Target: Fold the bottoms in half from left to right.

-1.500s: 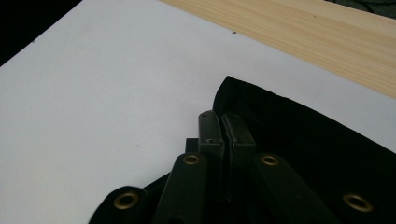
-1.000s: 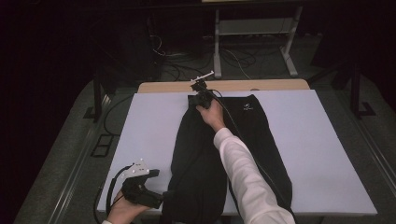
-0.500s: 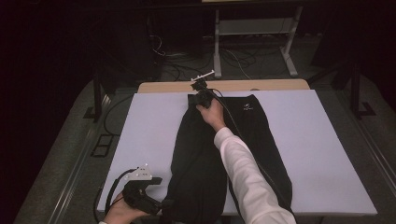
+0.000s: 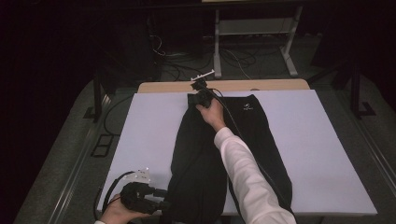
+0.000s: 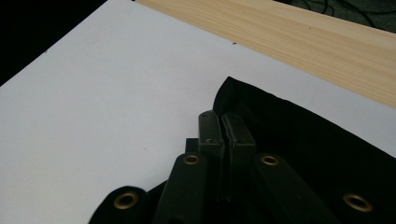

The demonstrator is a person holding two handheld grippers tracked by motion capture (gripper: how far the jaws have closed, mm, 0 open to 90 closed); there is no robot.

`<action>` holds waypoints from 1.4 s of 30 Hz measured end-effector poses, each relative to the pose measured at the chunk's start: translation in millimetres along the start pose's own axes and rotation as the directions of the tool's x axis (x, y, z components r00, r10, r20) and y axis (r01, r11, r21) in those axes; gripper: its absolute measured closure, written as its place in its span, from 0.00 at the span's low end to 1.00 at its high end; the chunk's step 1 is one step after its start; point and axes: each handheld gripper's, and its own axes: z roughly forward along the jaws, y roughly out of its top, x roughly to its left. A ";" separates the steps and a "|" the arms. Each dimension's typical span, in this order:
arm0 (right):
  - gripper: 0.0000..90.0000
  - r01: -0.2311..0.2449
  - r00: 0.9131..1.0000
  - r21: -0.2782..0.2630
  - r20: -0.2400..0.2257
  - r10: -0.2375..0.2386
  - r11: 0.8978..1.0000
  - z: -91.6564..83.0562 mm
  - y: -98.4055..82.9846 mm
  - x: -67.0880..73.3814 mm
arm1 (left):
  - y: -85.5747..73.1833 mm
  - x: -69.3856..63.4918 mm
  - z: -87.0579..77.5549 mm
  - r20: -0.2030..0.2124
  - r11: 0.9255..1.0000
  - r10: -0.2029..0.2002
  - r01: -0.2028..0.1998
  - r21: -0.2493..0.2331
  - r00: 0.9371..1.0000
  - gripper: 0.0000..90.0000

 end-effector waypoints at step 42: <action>0.95 0.005 1.000 -0.032 0.031 -0.004 0.999 -27.8 10.1 -16.4 | 32.0 -7.7 3.2 0.054 0.998 0.044 -0.041 -0.044 0.998 0.98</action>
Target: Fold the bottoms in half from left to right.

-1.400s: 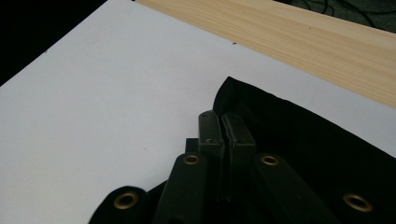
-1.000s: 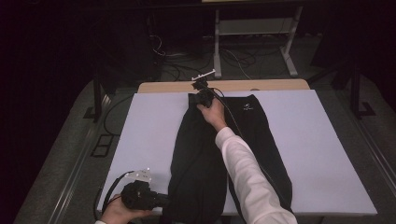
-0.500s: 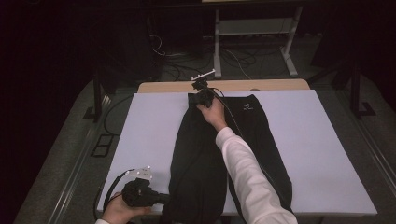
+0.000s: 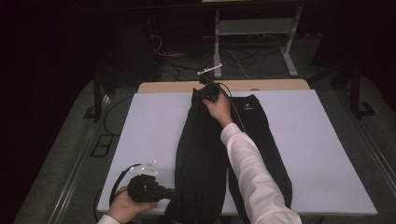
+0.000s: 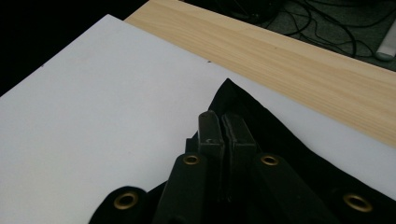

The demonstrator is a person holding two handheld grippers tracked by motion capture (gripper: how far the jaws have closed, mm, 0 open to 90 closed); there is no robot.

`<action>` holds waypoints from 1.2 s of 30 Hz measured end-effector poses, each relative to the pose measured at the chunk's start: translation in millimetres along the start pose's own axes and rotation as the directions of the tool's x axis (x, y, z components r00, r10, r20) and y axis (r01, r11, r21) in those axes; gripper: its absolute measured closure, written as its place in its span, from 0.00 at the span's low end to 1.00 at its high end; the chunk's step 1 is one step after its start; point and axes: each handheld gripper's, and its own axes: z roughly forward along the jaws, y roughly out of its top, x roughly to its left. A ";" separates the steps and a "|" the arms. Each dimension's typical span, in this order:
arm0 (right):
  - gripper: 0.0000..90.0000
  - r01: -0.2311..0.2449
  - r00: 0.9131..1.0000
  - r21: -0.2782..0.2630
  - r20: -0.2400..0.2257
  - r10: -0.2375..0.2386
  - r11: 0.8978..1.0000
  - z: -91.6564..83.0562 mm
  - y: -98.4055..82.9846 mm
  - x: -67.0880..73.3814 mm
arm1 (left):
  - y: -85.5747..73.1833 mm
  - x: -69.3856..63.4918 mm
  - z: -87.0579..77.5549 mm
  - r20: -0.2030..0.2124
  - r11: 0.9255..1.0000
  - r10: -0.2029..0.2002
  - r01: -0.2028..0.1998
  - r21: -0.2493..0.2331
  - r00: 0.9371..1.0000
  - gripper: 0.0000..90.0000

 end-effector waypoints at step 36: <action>0.95 -0.019 0.998 -0.024 0.052 0.020 1.000 -41.7 2.0 -35.9 | 51.0 -25.8 29.4 0.170 0.993 0.094 -0.081 -0.083 0.981 0.98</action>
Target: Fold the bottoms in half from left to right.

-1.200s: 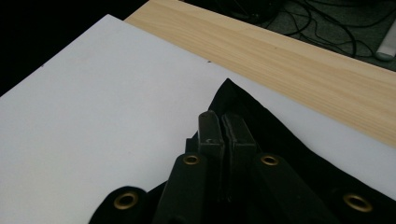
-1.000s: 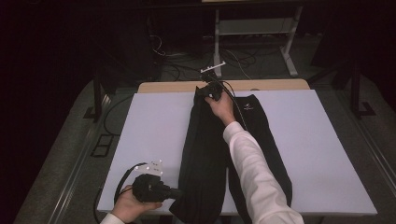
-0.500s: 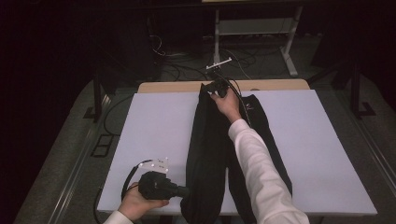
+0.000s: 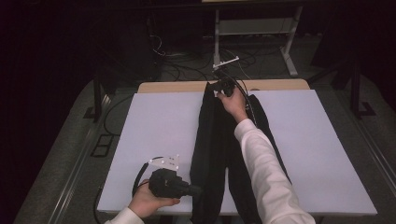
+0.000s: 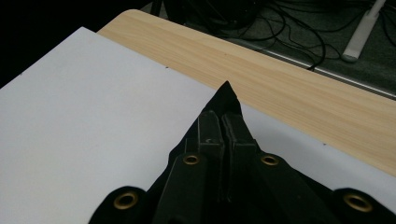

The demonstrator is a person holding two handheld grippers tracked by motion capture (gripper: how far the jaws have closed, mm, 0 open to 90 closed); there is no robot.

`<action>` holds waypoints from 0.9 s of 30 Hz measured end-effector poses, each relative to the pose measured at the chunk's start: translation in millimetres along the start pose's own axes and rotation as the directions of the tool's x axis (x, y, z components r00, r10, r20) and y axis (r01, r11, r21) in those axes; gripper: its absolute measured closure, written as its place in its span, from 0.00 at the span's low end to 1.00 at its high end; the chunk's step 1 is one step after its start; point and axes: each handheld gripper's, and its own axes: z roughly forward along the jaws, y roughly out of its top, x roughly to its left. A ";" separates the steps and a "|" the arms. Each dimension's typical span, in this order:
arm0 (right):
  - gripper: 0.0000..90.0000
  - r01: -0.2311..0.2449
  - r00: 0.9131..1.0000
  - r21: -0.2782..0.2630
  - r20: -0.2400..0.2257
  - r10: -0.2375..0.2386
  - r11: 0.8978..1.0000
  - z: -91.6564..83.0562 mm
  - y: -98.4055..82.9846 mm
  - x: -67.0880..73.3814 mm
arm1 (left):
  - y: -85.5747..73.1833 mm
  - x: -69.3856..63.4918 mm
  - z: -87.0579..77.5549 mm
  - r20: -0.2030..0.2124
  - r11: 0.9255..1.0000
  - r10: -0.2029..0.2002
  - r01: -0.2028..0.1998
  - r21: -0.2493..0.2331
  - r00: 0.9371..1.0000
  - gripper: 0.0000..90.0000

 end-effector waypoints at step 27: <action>0.95 -0.027 0.999 -0.013 0.031 0.027 1.000 -24.6 -14.0 -30.3 | 29.2 -8.2 35.3 0.086 1.000 0.025 -0.024 -0.017 0.996 0.98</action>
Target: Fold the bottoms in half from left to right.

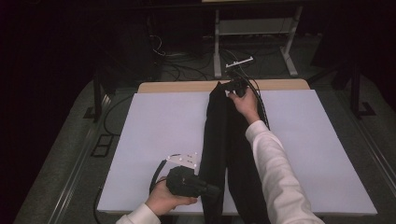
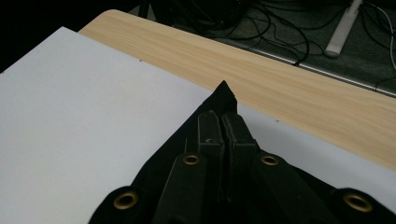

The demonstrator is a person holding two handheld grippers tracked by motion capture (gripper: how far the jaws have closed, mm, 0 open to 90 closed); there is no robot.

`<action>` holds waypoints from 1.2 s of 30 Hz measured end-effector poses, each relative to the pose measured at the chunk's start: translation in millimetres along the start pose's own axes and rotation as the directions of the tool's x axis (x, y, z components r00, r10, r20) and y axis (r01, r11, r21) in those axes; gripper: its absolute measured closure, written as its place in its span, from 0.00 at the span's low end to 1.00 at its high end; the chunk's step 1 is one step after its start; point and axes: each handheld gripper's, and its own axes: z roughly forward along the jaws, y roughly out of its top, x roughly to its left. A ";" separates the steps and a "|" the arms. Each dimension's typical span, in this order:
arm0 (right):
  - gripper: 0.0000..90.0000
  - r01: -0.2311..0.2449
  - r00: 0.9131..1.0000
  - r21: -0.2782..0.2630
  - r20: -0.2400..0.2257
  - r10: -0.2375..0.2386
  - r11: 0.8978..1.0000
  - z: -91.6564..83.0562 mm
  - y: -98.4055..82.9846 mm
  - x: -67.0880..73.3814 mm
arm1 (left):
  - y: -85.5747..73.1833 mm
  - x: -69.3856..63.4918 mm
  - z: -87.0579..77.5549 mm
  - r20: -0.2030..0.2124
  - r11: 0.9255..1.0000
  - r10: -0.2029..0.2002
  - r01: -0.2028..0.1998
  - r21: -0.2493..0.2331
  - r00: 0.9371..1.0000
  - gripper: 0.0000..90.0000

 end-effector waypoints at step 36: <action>0.95 -0.029 0.999 -0.010 0.025 0.029 1.000 -48.0 -16.8 -52.1 | 50.0 -9.9 65.9 0.085 0.998 0.056 -0.059 0.031 0.995 0.98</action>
